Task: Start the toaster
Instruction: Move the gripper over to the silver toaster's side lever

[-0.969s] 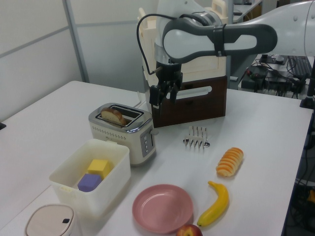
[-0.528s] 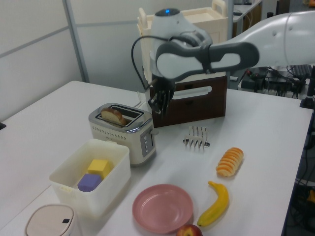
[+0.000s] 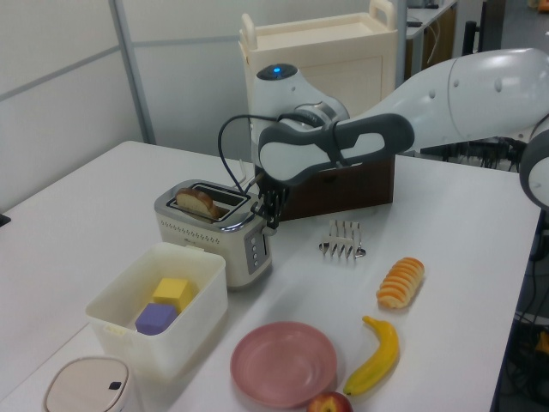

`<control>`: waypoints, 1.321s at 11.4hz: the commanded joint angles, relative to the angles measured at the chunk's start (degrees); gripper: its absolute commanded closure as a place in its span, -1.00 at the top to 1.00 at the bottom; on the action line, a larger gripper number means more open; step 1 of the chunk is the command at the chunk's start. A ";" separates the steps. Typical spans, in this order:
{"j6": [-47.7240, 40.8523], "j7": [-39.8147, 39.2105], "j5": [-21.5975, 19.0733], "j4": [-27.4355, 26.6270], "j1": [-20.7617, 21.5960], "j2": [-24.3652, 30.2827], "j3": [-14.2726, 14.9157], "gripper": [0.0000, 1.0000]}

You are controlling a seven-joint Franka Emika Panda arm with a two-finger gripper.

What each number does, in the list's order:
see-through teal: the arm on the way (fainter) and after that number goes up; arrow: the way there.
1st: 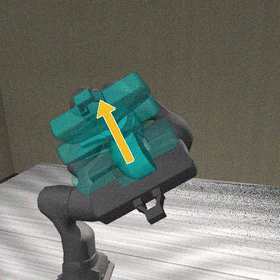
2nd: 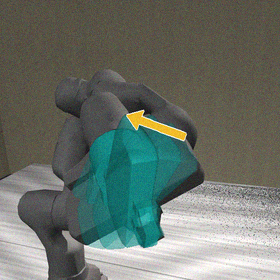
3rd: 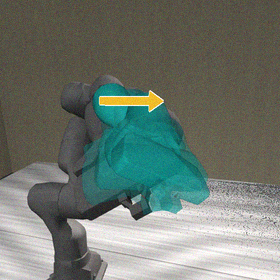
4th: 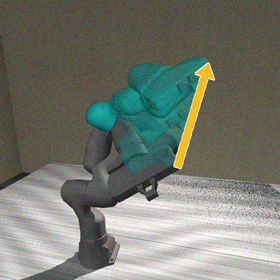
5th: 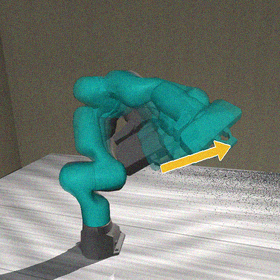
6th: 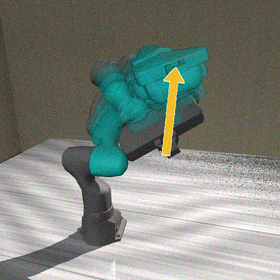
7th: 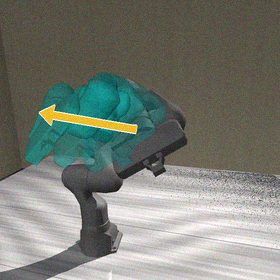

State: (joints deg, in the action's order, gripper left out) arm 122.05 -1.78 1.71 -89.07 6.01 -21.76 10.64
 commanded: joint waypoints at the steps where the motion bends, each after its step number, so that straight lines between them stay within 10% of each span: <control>1: 4.06 -0.59 1.19 0.65 -0.29 -4.07 0.17 -1.00; 7: 5.74 -0.94 2.43 0.39 -0.47 -8.21 0.17 -1.00; 12: -7.40 -2.43 2.34 0.65 -0.39 3.18 0.08 -0.96; 15: -19.54 -2.53 1.90 0.57 0.23 9.53 -0.80 -0.11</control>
State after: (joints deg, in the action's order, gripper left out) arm 110.71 -3.36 3.15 -85.78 5.36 -19.07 10.49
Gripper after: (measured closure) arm 0.930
